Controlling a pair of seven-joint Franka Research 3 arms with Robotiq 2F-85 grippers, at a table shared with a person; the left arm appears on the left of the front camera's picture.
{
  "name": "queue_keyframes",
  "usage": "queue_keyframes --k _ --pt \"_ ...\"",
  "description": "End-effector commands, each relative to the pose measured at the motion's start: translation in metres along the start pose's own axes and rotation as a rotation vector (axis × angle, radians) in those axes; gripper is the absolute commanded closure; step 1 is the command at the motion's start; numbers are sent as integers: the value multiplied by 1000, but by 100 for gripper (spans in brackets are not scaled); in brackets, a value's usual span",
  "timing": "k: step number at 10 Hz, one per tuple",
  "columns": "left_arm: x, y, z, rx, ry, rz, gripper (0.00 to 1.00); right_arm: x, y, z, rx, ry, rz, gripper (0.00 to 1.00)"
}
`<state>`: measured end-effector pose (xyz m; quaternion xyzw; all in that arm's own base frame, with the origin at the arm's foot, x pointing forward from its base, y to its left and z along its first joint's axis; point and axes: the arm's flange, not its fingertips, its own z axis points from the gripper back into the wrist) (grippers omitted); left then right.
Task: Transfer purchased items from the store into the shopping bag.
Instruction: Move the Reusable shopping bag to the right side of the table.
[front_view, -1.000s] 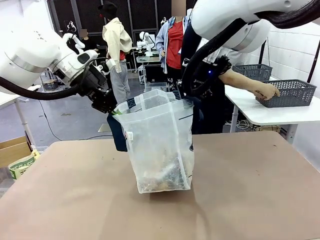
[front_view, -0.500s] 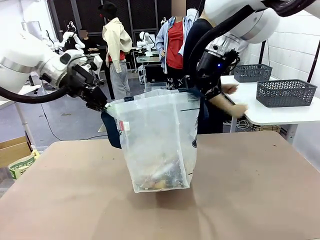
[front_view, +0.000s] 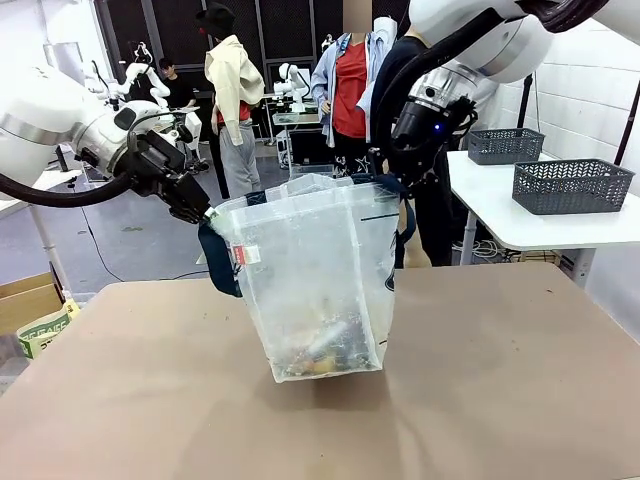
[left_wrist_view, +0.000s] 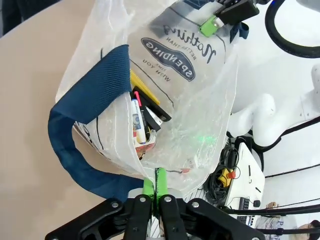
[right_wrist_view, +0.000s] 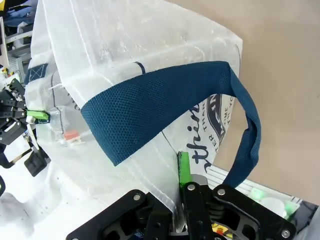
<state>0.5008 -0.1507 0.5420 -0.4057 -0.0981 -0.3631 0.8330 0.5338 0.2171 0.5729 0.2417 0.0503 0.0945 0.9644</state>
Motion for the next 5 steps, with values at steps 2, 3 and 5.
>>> queue_keyframes --k 2,3,5 --pt "-2 -1 3 5 -25 9 100 -7 -2 1 -3 -16 -16 100" --pt "-2 -1 3 5 -25 9 100 -7 -2 1 -3 -16 -16 100" --pt "0 0 0 1 -1 1 100 -7 -2 1 -3 -16 -16 100"
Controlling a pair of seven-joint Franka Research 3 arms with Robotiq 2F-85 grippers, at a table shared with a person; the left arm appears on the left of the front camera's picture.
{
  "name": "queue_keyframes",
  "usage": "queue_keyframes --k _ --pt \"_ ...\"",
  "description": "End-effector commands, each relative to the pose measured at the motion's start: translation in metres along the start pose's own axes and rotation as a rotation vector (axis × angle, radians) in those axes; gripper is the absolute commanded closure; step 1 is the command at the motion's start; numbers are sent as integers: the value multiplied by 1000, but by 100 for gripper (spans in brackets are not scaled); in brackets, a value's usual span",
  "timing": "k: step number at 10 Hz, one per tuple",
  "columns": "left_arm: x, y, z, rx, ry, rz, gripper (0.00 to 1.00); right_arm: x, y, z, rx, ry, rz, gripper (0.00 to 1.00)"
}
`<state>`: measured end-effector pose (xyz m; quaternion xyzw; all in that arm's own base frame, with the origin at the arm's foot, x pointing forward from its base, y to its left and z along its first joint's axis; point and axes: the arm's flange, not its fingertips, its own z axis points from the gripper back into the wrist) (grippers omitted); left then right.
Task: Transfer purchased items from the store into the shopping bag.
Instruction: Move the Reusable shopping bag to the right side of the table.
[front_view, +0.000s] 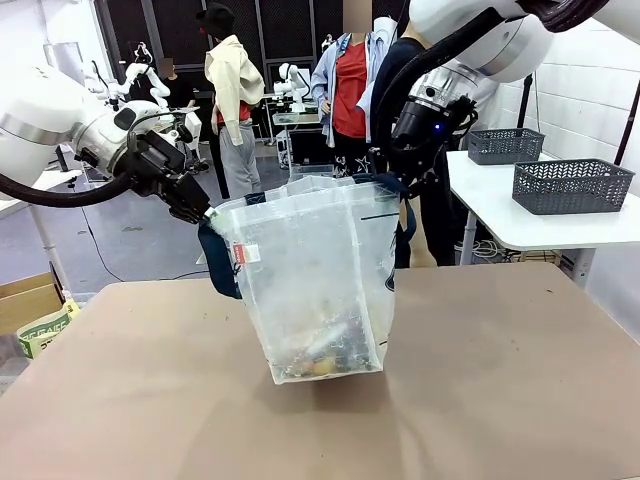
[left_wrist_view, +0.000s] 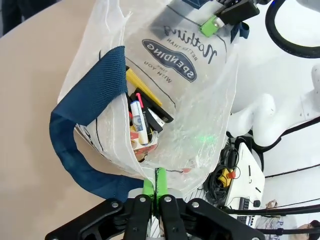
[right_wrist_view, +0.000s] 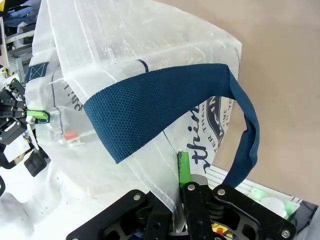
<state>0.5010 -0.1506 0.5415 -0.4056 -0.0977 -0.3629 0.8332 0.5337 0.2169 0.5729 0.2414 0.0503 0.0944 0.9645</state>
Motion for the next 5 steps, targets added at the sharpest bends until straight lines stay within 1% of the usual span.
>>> queue_keyframes --k 1,2,3,4,5 --pt "4 -3 0 54 84 -7 100 0 0 0 0 0 0 100" --pt "10 -8 -3 113 136 7 100 3 7 -8 -68 -19 -13 100" --pt "14 -12 -7 147 161 17 100 6 13 -15 -102 -16 -10 100" --pt "17 -14 -10 155 176 30 100 7 18 -20 -140 -29 -15 100" --pt "22 -16 -13 192 181 39 100 9 24 -26 -176 -61 -35 100"
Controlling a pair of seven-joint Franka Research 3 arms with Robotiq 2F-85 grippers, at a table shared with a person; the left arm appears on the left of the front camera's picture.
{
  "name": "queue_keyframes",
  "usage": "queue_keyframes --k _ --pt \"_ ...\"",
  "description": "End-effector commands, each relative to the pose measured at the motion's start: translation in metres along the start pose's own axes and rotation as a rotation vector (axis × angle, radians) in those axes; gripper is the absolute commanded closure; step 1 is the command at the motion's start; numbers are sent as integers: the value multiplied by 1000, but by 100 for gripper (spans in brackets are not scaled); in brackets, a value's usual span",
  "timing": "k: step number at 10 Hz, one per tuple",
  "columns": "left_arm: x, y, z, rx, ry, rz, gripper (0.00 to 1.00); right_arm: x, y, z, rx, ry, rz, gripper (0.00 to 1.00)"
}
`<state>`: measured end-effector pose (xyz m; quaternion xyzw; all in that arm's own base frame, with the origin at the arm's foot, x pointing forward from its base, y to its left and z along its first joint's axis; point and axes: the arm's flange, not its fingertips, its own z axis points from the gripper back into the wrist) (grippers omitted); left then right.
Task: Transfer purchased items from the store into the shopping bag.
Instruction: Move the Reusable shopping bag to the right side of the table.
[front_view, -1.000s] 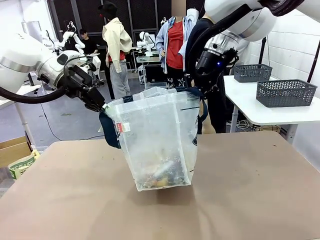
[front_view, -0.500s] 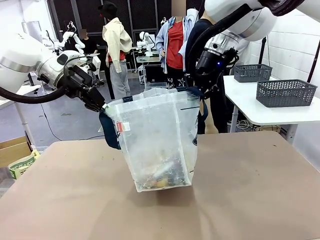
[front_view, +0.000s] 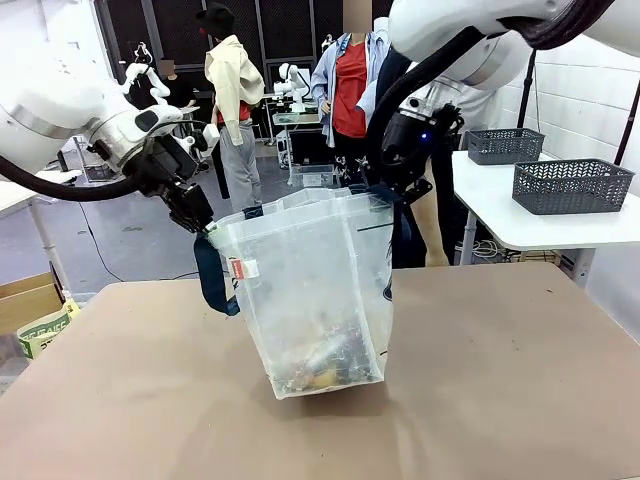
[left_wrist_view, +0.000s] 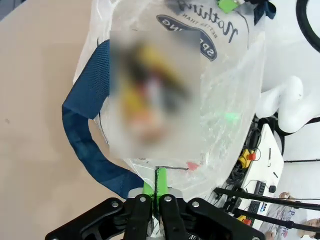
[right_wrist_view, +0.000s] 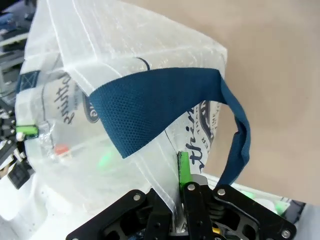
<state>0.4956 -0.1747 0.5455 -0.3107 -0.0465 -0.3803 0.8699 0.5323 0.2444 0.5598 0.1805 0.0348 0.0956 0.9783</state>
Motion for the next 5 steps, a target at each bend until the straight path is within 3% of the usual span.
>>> queue_keyframes --k 1,3,5 --pt "20 -1 3 76 2 21 100 6 13 -8 -89 -88 -57 100" --pt "33 -10 -6 131 16 11 100 6 25 -19 -107 -104 -62 100" --pt "60 -23 -19 265 66 -46 100 9 50 -31 -167 -102 -37 100"
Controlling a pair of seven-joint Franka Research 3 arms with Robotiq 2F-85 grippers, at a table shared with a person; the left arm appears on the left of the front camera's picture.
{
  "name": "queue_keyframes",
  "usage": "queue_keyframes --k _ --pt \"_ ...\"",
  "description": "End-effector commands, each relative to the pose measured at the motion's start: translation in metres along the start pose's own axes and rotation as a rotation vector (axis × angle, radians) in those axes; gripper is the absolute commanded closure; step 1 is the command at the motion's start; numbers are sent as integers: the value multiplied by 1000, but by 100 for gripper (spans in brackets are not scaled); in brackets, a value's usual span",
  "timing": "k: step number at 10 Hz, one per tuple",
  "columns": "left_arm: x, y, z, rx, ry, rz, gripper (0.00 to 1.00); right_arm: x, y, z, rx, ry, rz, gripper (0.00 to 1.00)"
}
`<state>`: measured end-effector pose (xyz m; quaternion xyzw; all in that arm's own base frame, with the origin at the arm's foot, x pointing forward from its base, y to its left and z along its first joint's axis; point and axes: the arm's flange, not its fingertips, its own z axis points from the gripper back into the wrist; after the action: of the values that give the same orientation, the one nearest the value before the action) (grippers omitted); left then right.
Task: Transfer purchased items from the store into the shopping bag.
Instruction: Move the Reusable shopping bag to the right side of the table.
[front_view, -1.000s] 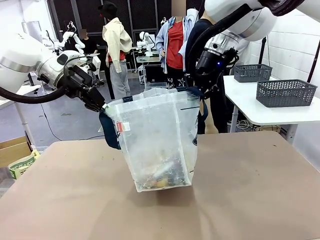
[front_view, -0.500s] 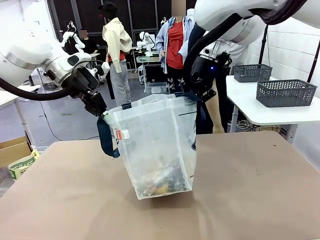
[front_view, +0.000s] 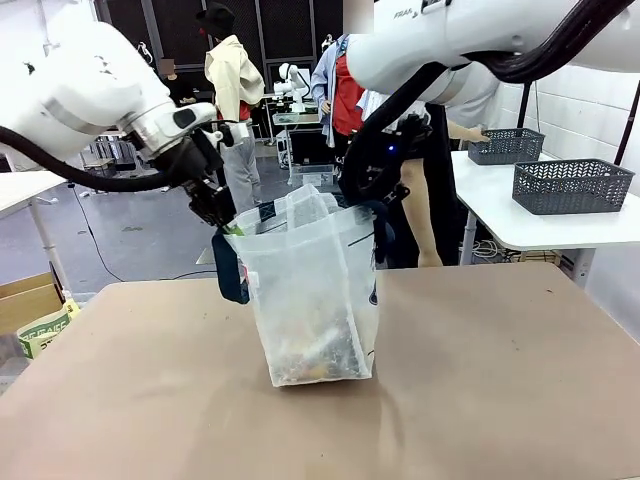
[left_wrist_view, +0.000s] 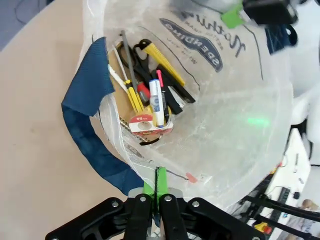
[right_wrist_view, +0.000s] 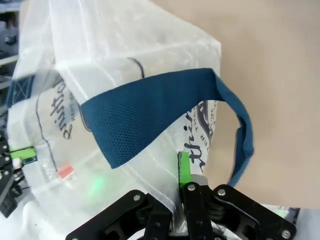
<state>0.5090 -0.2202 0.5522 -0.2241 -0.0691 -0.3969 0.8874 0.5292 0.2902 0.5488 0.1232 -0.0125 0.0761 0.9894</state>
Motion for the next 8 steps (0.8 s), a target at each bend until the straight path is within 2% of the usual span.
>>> queue_keyframes --k 1,3,4,5,7,8 --pt "32 -10 -5 76 53 -37 100 6 21 -7 -61 -25 -15 100" --pt "44 -21 -18 26 79 -63 100 15 36 -16 -29 -39 -41 100" --pt "41 -18 -19 -51 73 -28 100 18 34 -16 10 -17 -34 100" --pt "35 -23 -22 39 59 -71 100 3 28 -17 -28 -11 -3 100" --pt "40 -23 -27 7 67 -67 100 8 32 -21 -18 -7 -9 100" --pt "36 -25 -32 103 185 114 100 2 31 -25 -45 -6 -64 100"
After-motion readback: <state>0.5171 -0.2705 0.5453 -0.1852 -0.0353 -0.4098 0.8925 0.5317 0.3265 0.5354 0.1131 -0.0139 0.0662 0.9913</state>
